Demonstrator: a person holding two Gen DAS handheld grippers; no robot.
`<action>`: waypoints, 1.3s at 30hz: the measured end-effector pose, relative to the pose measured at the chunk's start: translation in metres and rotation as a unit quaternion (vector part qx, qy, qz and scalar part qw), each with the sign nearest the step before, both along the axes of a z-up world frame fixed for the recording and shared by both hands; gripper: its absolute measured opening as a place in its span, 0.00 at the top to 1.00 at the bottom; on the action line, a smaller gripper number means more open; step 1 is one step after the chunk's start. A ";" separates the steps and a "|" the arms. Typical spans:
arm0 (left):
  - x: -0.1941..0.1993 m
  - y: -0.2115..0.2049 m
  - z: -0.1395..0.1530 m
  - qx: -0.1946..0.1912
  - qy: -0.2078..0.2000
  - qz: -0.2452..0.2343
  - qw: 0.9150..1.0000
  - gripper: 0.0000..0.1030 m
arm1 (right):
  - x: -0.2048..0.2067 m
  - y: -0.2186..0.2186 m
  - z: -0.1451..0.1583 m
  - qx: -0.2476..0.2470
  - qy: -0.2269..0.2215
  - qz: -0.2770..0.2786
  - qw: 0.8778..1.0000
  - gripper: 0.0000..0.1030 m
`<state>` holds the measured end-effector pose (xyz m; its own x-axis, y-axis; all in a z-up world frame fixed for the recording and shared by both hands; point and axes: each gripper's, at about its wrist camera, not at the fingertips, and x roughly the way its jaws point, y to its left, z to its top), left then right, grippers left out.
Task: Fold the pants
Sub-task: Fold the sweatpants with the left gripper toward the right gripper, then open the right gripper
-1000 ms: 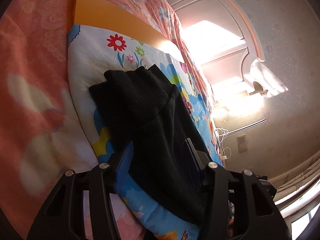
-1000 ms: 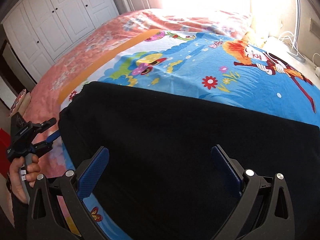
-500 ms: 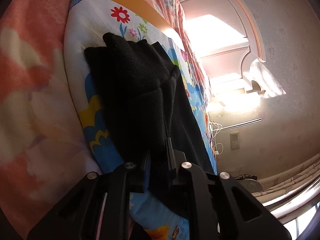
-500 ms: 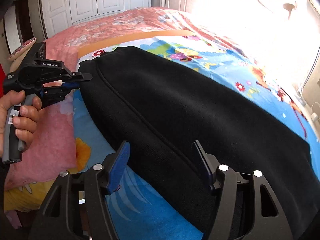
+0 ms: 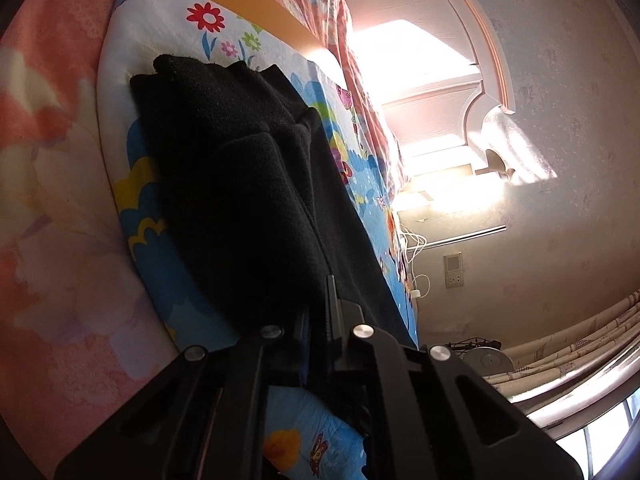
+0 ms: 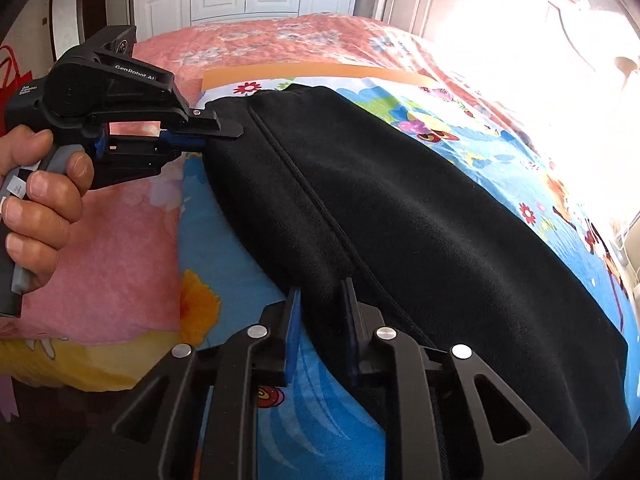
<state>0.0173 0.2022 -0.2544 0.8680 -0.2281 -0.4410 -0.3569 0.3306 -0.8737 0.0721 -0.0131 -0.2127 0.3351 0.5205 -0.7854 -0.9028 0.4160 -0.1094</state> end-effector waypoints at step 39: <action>-0.040 0.021 -0.021 0.014 0.041 0.085 0.995 0.95 | 0.039 -0.017 -0.005 0.030 0.090 -0.104 0.990 0.41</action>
